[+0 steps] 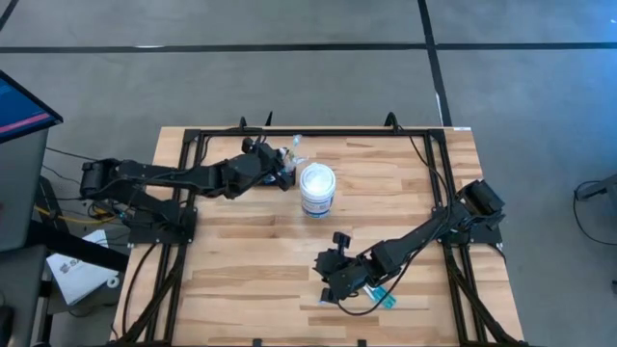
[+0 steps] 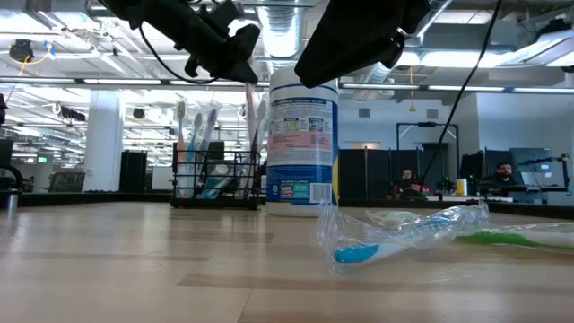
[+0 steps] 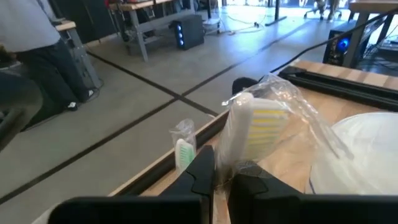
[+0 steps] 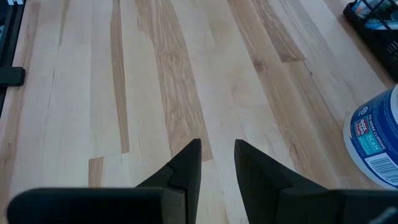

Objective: Pick & Place toothbrushing station
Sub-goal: Put the orange toothbrush into the mesh organizer, then put the green toothbrush into the mesh organizer

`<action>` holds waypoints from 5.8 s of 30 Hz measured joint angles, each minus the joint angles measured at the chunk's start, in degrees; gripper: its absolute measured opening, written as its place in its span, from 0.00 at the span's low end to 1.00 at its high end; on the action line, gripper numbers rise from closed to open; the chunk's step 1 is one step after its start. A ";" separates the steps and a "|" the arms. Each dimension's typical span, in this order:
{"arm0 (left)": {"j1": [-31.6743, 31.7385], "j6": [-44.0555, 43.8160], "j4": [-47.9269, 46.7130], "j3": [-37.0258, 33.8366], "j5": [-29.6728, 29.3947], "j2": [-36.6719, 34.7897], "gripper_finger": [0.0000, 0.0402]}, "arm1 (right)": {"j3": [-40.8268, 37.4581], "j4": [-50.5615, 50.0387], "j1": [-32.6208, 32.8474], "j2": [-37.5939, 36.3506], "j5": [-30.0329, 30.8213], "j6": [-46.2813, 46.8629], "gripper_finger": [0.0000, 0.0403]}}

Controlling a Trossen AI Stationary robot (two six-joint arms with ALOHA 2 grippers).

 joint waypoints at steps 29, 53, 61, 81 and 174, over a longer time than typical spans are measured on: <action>3.90 -7.43 -5.81 0.07 7.47 1.61 0.02 | 0.00 -0.22 0.02 0.00 0.00 0.00 0.22; 5.99 -9.25 -5.76 0.02 9.25 9.70 0.08 | 0.00 -1.05 -0.04 0.00 0.00 -0.02 0.22; 5.99 -9.23 -4.02 0.02 9.25 9.68 0.12 | 0.00 -1.07 -0.04 0.00 0.00 -0.02 0.22; 5.93 -9.00 -4.13 0.00 10.31 7.11 0.36 | 0.00 -1.15 -0.02 0.00 0.00 0.00 0.22; -24.00 -9.03 3.94 -3.21 16.42 3.23 0.36 | -6.02 -18.24 11.69 2.08 -21.57 31.54 0.22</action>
